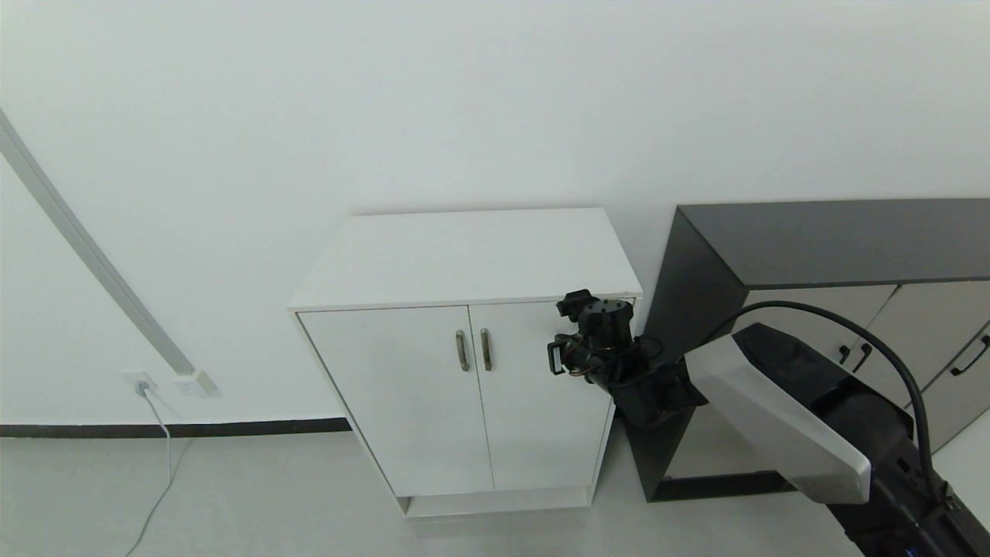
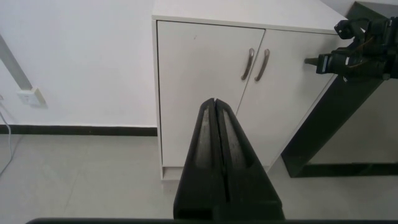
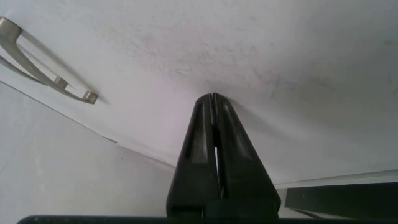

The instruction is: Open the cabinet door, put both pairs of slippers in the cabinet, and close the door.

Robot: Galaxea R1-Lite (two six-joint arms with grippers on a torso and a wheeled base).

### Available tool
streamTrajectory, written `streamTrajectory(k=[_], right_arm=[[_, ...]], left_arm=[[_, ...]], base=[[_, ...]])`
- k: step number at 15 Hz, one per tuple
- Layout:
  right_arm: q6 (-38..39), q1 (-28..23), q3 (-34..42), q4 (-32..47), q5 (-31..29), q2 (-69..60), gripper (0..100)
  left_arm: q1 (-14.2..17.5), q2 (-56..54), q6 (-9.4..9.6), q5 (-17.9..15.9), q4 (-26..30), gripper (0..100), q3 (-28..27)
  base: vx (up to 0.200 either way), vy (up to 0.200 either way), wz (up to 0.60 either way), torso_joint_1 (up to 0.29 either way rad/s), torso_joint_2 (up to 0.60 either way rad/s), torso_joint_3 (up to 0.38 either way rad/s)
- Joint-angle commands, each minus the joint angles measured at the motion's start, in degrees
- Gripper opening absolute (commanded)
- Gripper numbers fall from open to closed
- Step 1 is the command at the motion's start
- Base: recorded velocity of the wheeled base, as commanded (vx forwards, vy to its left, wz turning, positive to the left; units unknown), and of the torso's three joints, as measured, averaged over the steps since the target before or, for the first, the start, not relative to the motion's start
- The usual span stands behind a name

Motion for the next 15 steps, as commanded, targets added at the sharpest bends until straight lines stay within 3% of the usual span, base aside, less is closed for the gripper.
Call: streamTrajectory(k=[1, 8, 15], right_arm=[[-0.01, -0.14, -0.38, -0.02, -0.01, 0.09, 0], [0.16, -0.23, 0.24, -0.55, -2.47, 0.27, 0], [-0.01, -0.93, 26.78, -13.12, -4.05, -16.96, 0]], left_arm=[[0.01, 0.0, -0.01, 0.01, -0.01, 0, 0.01], [0.01, 0.0, -0.01, 0.01, -0.01, 0, 0.01], [0.01, 0.0, -0.01, 0.01, -0.01, 0, 0.01]], base=[[0.0, 0.0, 0.0, 0.0, 0.0, 0.0], [0.0, 0.0, 0.0, 0.0, 0.0, 0.0], [0.0, 0.0, 0.0, 0.0, 0.0, 0.0]])
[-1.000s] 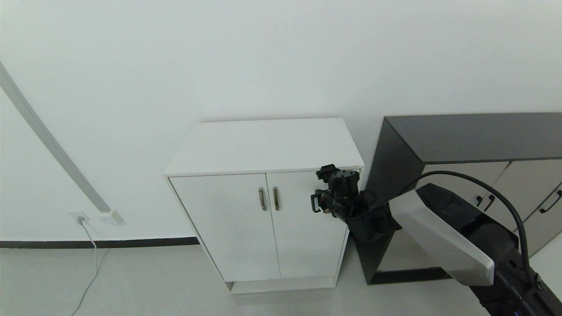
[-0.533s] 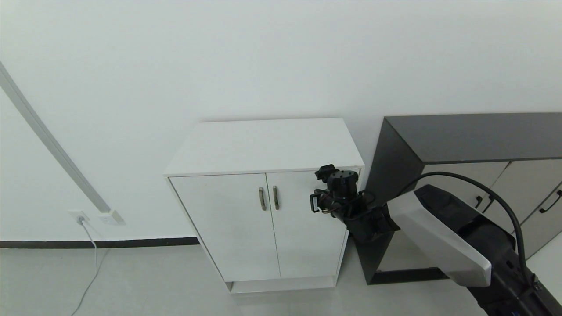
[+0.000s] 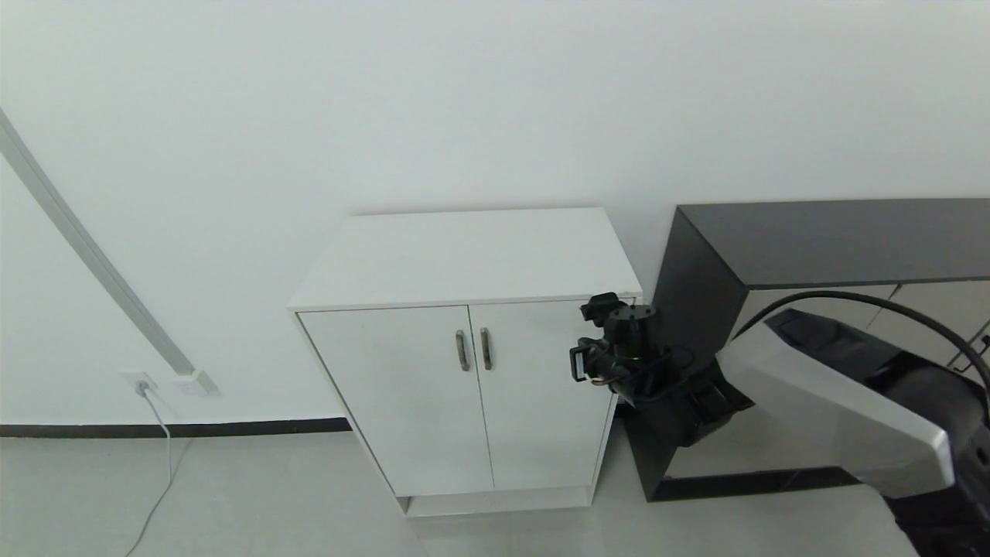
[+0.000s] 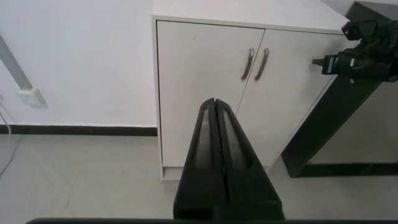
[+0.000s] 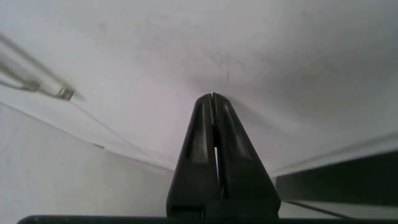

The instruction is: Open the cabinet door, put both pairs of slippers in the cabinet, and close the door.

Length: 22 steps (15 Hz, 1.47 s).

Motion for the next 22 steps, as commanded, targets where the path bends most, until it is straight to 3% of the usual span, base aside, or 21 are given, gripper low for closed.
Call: streamTrajectory(k=[1, 7, 18, 22], right_arm=[[-0.13, -1.1, 13.09, -3.74, -0.1, -12.47, 0], [-0.13, -8.92, 33.92, -8.49, -0.02, -29.35, 0], [-3.21, -24.13, 58.62, -8.23, 4.38, -57.21, 0], [-4.44, -26.06, 66.44, -8.14, 7.45, -65.65, 0]], left_arm=[[0.01, 0.0, -0.08, 0.04, -0.01, 0, 0.01], [0.01, 0.0, -0.08, 0.13, -0.01, 0, 0.01], [0.01, 0.0, -0.08, 0.13, -0.01, 0, 0.01], [0.01, 0.0, 0.01, 0.13, -0.01, 0, 0.01]], base=[[0.0, 0.0, 0.0, 0.0, 0.0, 0.0], [0.0, 0.0, 0.0, 0.0, 0.0, 0.0], [0.0, 0.0, 0.0, 0.0, 0.0, 0.0], [0.0, 0.0, 0.0, 0.0, 0.0, 0.0]])
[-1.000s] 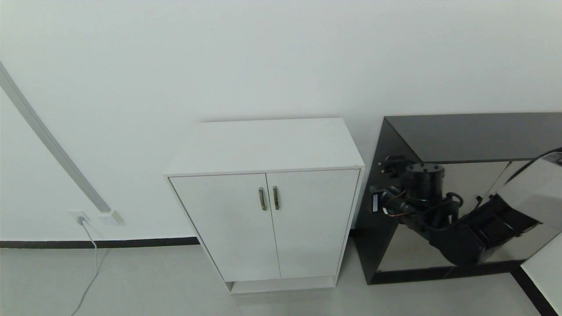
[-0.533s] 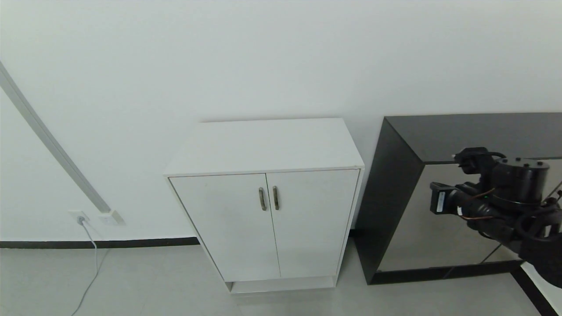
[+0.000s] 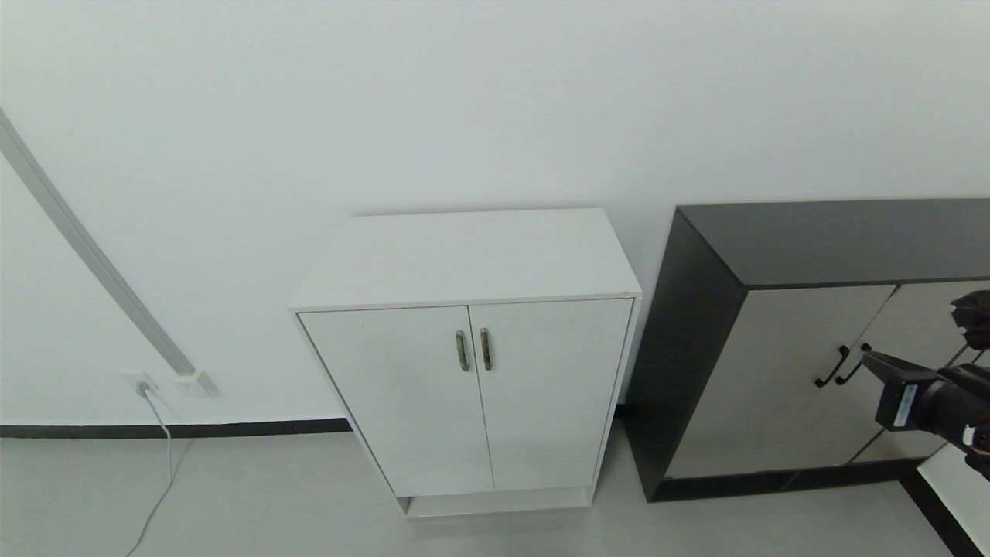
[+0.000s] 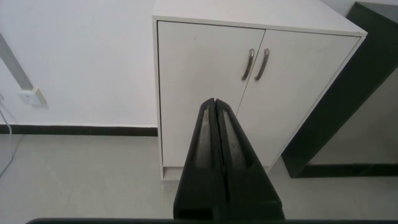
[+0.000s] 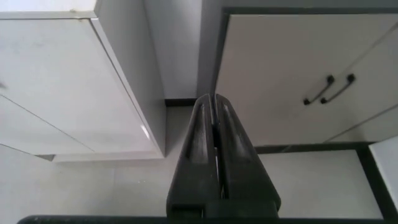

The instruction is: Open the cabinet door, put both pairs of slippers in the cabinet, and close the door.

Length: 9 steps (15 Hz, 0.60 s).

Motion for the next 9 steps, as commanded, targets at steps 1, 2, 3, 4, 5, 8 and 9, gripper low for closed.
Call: streamTrajectory(k=[1, 2, 3, 4, 5, 8, 9], right_arm=[[-0.15, -0.62, 4.42, -0.02, 0.41, -6.53, 0], [-0.15, -0.7, 6.09, -0.02, 0.41, -8.02, 0], [-0.15, -0.62, 7.85, -0.02, 0.5, -9.69, 0], [-0.15, -0.62, 9.61, -0.02, 0.67, -11.36, 0], [-0.15, -0.7, 11.45, -0.02, 1.02, -13.2, 0], [-0.15, -0.7, 16.11, 0.33, 1.2, -19.27, 0], [-0.15, -0.7, 16.64, 0.77, 1.37, -20.32, 0]], left_arm=[[0.01, 0.0, -0.01, 0.02, -0.01, 0, 0.01], [0.01, 0.0, -0.01, 0.02, -0.01, 0, 0.01], [0.01, 0.0, -0.01, 0.02, -0.01, 0, 0.01], [0.01, 0.0, -0.01, 0.02, -0.01, 0, 0.01], [0.01, 0.0, -0.01, 0.02, -0.01, 0, 0.01], [0.01, 0.0, -0.01, -0.07, -0.01, 0, 0.01], [0.01, 0.0, -0.01, -0.07, -0.01, 0, 0.01]], base=[[0.0, 0.0, 0.0, 0.0, 0.0, 0.0], [0.0, 0.0, 0.0, 0.0, 0.0, 0.0], [0.0, 0.0, 0.0, 0.0, 0.0, 0.0], [0.0, 0.0, 0.0, 0.0, 0.0, 0.0], [0.0, 0.0, 0.0, 0.0, 0.0, 0.0], [0.0, 0.0, 0.0, 0.0, 0.0, 0.0], [0.0, 0.0, 0.0, 0.0, 0.0, 0.0]])
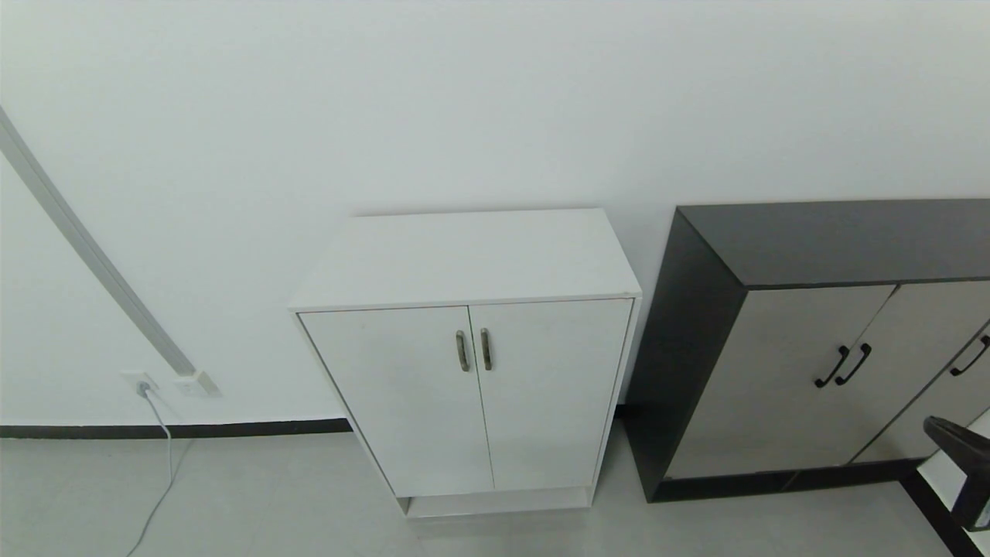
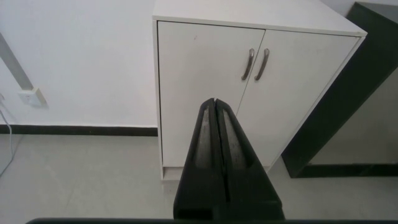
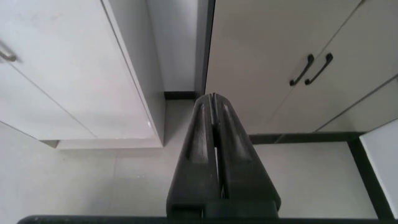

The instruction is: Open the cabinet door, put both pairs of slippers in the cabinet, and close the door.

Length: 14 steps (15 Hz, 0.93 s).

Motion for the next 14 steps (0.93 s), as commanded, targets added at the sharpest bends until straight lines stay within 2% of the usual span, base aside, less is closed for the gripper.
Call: streamTrajectory(k=[1, 4, 7, 9, 11, 14], right_arm=[[-0.01, 0.02, 1.67, 3.88, 0.12, -7.43, 0], [-0.1, 0.1, 1.41, 16.36, 1.44, -17.98, 0], [-0.1, 0.46, -0.18, 34.21, 3.28, -30.63, 0], [-0.1, 0.98, -0.44, 42.64, 5.39, -37.05, 0], [-0.37, 1.42, -0.44, 47.83, 6.8, -40.83, 0], [-2.48, 3.09, 0.26, 51.61, 6.97, -44.08, 0]], left_arm=[[0.01, 0.0, -0.01, 0.1, 0.01, 0, 0.01], [0.01, 0.0, -0.01, 0.01, 0.01, 0, 0.01], [0.01, 0.0, -0.01, 0.01, 0.01, 0, 0.01], [0.01, 0.0, -0.01, 0.01, 0.01, 0, 0.01], [0.01, 0.0, -0.01, 0.01, 0.01, 0, 0.01], [0.01, 0.0, -0.01, 0.1, 0.01, 0, 0.01]], base=[[0.0, 0.0, 0.0, 0.0, 0.0, 0.0], [0.0, 0.0, 0.0, 0.0, 0.0, 0.0], [0.0, 0.0, 0.0, 0.0, 0.0, 0.0], [0.0, 0.0, 0.0, 0.0, 0.0, 0.0], [0.0, 0.0, 0.0, 0.0, 0.0, 0.0], [0.0, 0.0, 0.0, 0.0, 0.0, 0.0]])
